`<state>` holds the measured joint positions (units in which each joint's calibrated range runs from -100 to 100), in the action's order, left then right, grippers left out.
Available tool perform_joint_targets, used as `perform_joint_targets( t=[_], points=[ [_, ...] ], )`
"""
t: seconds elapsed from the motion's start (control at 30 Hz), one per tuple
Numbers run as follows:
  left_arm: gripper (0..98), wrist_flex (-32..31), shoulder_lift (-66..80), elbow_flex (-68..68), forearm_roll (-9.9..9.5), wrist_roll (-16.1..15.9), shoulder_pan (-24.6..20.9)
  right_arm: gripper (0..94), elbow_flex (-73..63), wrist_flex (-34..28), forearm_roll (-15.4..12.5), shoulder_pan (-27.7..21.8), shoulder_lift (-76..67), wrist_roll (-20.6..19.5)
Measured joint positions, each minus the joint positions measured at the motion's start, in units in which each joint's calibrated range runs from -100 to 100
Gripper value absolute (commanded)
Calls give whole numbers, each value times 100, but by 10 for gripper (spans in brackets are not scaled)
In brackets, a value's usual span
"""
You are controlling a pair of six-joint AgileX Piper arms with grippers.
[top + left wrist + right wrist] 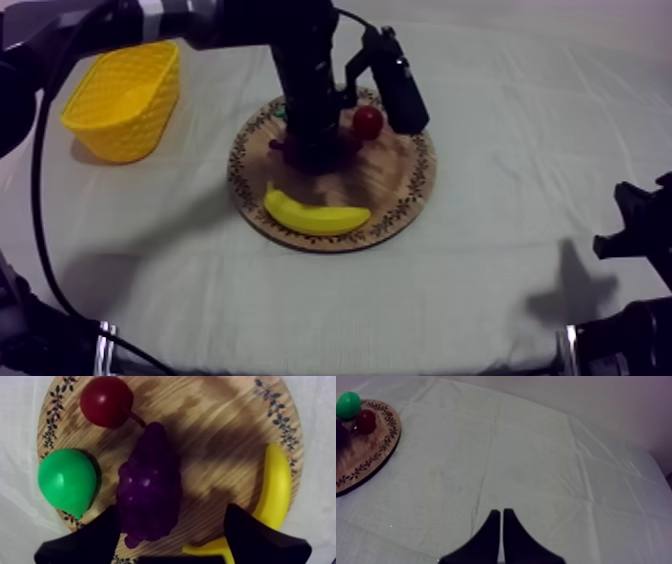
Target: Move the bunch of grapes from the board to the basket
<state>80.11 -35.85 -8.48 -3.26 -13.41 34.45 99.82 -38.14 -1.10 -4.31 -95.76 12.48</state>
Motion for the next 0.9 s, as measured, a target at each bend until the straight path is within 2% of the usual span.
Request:
perform_joint_targets(
  t=[0.67,0.9],
  points=[
    [804,-20,-789,-562,59,-67,-156,3,0,0,0,0,0,0],
    [764,15,-970,-643,53,-22,-187,3,0,0,0,0,0,0]
  ],
)
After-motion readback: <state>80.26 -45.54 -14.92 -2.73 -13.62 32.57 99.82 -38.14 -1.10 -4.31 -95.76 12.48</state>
